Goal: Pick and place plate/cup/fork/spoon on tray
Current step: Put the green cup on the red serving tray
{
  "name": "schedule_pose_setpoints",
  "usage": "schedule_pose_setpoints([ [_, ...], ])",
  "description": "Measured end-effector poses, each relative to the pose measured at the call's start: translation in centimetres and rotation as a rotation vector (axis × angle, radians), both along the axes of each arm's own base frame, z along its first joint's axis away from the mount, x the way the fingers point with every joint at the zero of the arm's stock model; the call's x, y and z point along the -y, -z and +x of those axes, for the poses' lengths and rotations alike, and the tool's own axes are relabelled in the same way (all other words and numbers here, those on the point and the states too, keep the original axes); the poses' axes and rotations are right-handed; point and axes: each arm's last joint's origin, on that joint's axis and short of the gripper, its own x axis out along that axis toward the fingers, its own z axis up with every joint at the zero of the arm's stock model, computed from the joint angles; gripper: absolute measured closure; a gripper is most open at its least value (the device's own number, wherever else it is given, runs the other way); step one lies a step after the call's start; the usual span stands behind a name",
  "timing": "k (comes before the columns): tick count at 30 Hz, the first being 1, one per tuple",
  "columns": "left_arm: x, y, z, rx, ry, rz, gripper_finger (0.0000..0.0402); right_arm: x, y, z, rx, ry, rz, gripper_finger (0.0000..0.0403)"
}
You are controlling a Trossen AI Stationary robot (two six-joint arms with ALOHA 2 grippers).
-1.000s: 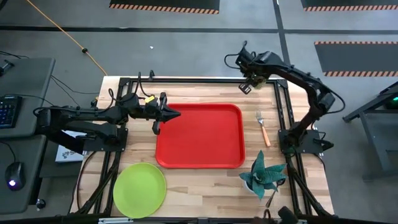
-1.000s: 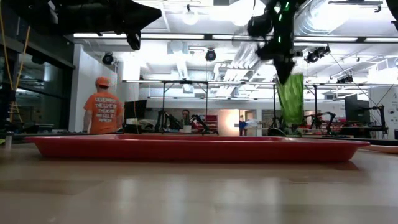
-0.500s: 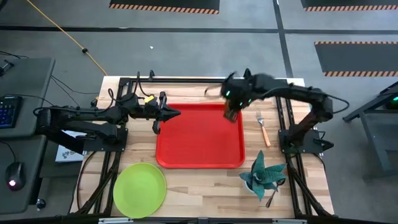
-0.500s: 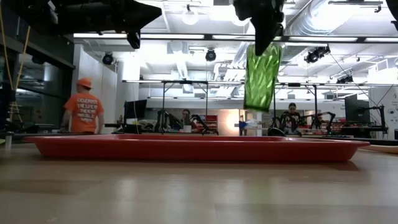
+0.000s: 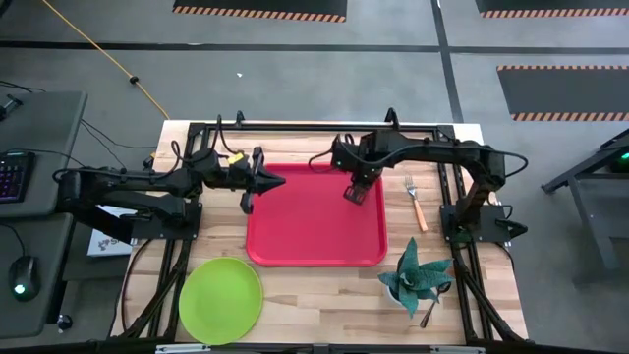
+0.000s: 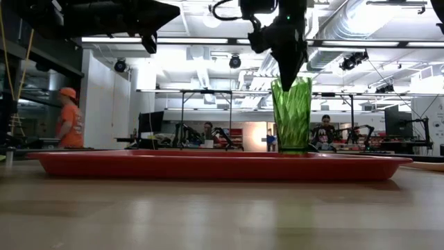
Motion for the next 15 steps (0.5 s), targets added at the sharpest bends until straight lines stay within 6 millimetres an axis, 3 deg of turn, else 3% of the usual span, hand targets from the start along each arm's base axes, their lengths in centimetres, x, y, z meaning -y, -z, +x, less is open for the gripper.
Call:
schedule_pose_setpoints([
  [9, 0.2, 0.0, 0.0, 0.004, 0.011, 0.001, 0.0402, 1.1, 1.7, -0.3, 0.0, 0.03, 0.037, 0.0403],
  [15, 0.2, -0.1, 0.0, 0.006, 0.011, 0.002, 0.0402, 1.1, 1.7, 0.0, 0.04, 0.041, 0.058, 0.0402],
])
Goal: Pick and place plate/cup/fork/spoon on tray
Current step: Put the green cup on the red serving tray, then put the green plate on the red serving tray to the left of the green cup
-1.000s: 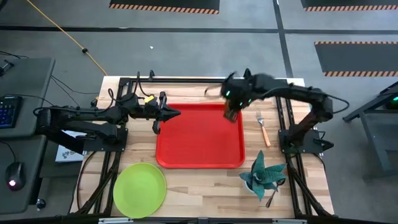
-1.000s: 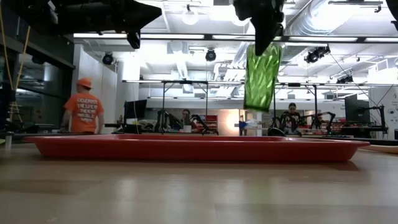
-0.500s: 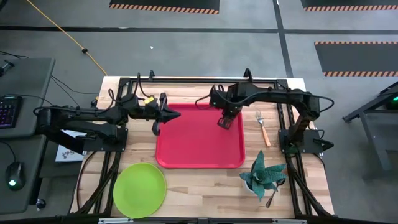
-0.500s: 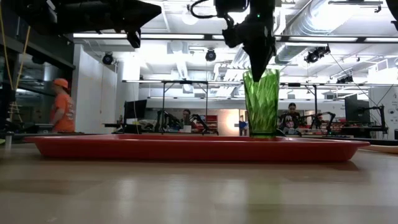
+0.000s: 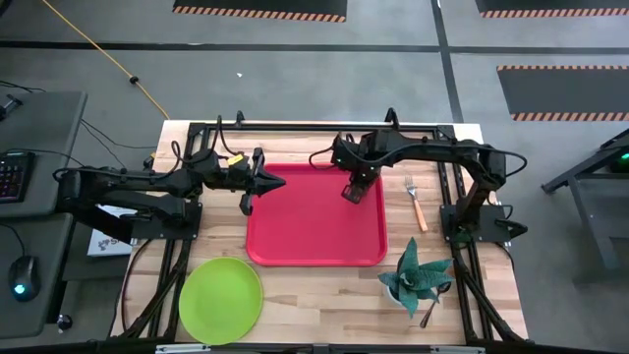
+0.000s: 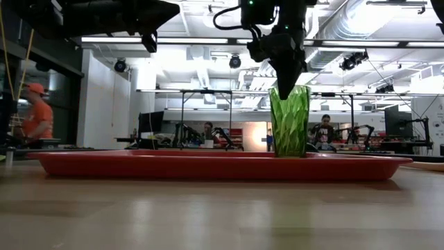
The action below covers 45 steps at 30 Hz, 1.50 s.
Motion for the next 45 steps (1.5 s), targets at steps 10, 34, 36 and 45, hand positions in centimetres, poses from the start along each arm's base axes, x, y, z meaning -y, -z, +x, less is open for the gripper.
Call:
schedule_pose_setpoints([
  [10, 0.0, 0.0, 0.0, 0.0, 0.0, 0.0, 0.0401, 0.0, 0.0, 0.0, -0.003, 0.033, -0.002, 0.0354],
  [34, 0.0, 0.0, 0.0, 0.0, -0.001, 0.001, 0.0401, -0.9, -5.0, -3.4, 0.143, -0.05, -0.02, 0.0158],
  [36, 0.0, 0.0, 0.0, 0.0, -0.001, 0.001, 0.0401, -1.2, -6.2, -4.2, 0.185, -0.064, -0.022, 0.0158],
  [45, 0.0, 0.7, 0.1, -0.07, -0.003, 0.005, 0.0402, -4.4, -9.4, -9.2, 0.391, -0.145, -0.213, 0.0158],
])
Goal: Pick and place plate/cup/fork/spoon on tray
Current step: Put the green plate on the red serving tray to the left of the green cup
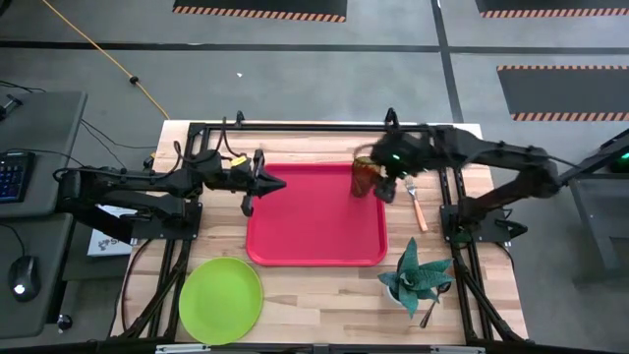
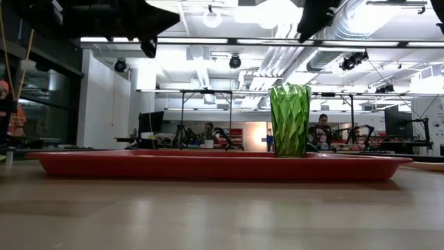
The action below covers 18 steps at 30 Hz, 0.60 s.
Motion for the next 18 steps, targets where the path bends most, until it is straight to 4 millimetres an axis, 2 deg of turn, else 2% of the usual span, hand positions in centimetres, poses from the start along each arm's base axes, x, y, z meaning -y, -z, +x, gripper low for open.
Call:
schedule_pose_setpoints([
  [5, 0.0, 0.1, 0.0, -0.009, 0.0, 0.003, 0.0402, -1.2, 2.8, -4.3, 0.119, 0.05, 0.01, 0.0158],
  [9, -0.1, 0.0, 0.0, -0.001, -0.015, 0.032, 0.0401, -1.6, 4.2, -6.8, 0.354, 0.044, 0.017, 0.0158],
  [14, -0.3, 0.0, 0.0, -0.001, -0.082, 0.077, 0.0402, -1.9, 5.9, -7.7, 0.774, -0.028, -0.115, 0.0158],
  [18, -0.3, 0.1, 0.0, -0.006, -0.086, 0.089, 0.0401, -1.9, 7.5, -7.8, 0.985, -0.051, -0.215, 0.0158],
])
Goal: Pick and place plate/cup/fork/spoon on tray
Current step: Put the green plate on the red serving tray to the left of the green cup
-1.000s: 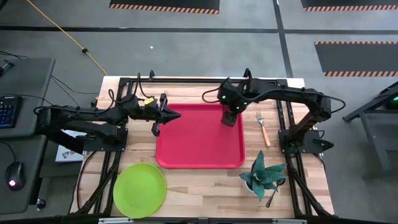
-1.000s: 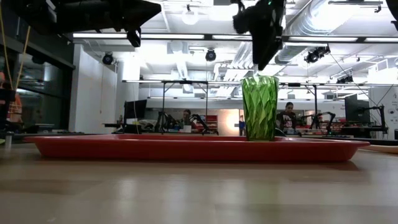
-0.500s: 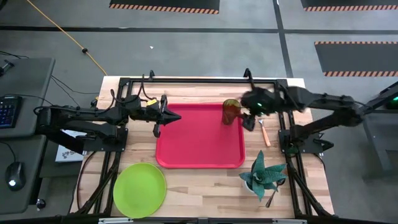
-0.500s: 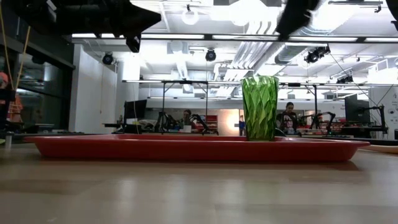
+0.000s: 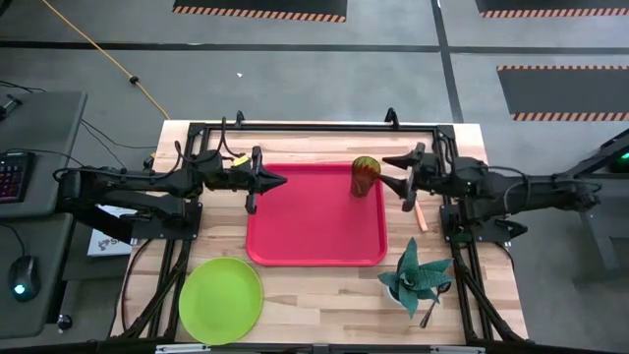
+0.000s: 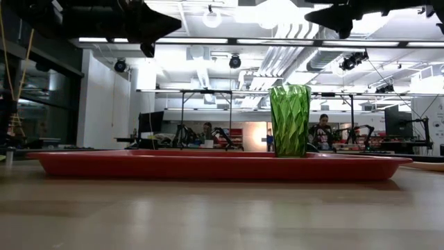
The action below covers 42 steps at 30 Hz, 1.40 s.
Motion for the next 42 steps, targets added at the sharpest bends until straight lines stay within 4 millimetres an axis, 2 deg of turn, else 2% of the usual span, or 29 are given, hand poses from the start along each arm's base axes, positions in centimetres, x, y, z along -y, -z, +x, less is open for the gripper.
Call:
schedule_pose_setpoints([
  [7, 0.1, 0.2, -0.7, -0.076, 0.022, -0.031, 0.0392, 0.0, 1.1, 0.1, 0.014, 0.008, -0.039, 0.0158],
  [10, 0.7, -0.3, -0.8, -0.18, 0.093, -0.118, 0.0359, 0.0, 1.2, 0.1, -0.001, 0.006, -0.037, 0.0158],
  [12, 1.9, -0.9, -0.5, -0.256, 0.17, -0.16, 0.0326, 0.0, 1.2, 0.1, -0.004, 0.007, -0.041, 0.0158],
  [15, 4.3, -0.9, 0.1, -0.463, 0.243, -0.176, 0.0274, 0.0, 1.2, 0.1, -0.006, 0.005, -0.047, 0.0158],
  [21, 8.4, 0.5, -1.4, -1.028, 0.202, -0.125, 0.0184, 0.0, 1.3, 0.1, -0.008, 0.003, -0.037, 0.0158],
  [24, 10.2, 1.7, -1.9, -1.169, 0.195, -0.11, 0.0159, 0.0, 1.3, 0.1, -0.012, 0.003, -0.037, 0.0158],
  [31, 13.4, 5.7, -2.1, -1.415, 0.254, 0.024, 0.0153, 0.0, 1.4, 0.1, -0.022, 0.003, -0.036, 0.0158],
  [36, 14.2, 7.6, -1.7, -1.511, 0.263, 0.08, 0.0154, 0.0, 1.6, 0.2, -0.04, 0.003, -0.035, 0.0158],
  [42, 14.3, 9.5, -1.0, -1.615, 0.306, 0.033, 0.0155, 0.0, 1.8, 0.2, -0.065, 0.002, -0.032, 0.0158],
])
